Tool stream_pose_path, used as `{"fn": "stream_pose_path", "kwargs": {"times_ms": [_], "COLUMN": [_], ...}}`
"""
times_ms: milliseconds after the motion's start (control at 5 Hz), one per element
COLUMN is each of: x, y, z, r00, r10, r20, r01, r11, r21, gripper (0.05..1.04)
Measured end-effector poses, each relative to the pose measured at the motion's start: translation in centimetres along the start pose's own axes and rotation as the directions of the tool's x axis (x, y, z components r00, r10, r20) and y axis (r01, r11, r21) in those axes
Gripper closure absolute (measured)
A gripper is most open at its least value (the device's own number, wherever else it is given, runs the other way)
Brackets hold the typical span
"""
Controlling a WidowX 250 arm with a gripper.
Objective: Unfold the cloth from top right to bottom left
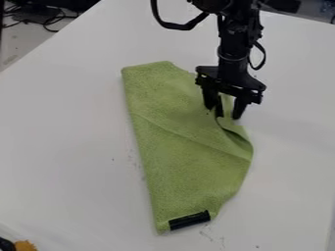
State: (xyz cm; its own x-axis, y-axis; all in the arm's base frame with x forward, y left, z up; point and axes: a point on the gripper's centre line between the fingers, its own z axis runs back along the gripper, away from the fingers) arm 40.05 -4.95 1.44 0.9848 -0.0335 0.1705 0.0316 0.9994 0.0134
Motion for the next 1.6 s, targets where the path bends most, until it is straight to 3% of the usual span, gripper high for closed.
{"fn": "stream_pose_path", "kwargs": {"times_ms": [200,400,600,800,1000,1200,1400,1600], "x": [0.1,0.4,1.1,1.8,1.1,0.1,-2.8,-6.4], "y": [0.0,0.0,0.2,0.5,0.5,1.4,2.6,4.4], "z": [-0.1,0.1,0.6,1.5,2.2,6.4,9.1,11.1], "r00": [1.000,1.000,0.999,0.999,1.000,0.994,0.983,0.972], "r10": [0.000,0.005,0.008,0.011,0.030,0.093,0.152,0.202], "r20": [0.012,0.018,0.032,0.036,-0.005,0.065,0.098,0.121], "r01": [0.000,-0.005,-0.008,-0.012,-0.029,-0.102,-0.168,-0.221], "r11": [1.000,1.000,1.000,0.999,0.995,0.985,0.971,0.959], "r21": [-0.005,-0.001,0.008,0.041,0.091,0.137,0.173,0.175], "gripper": [0.697,0.901,1.010,1.028,1.029,1.029,1.029,1.029]}}
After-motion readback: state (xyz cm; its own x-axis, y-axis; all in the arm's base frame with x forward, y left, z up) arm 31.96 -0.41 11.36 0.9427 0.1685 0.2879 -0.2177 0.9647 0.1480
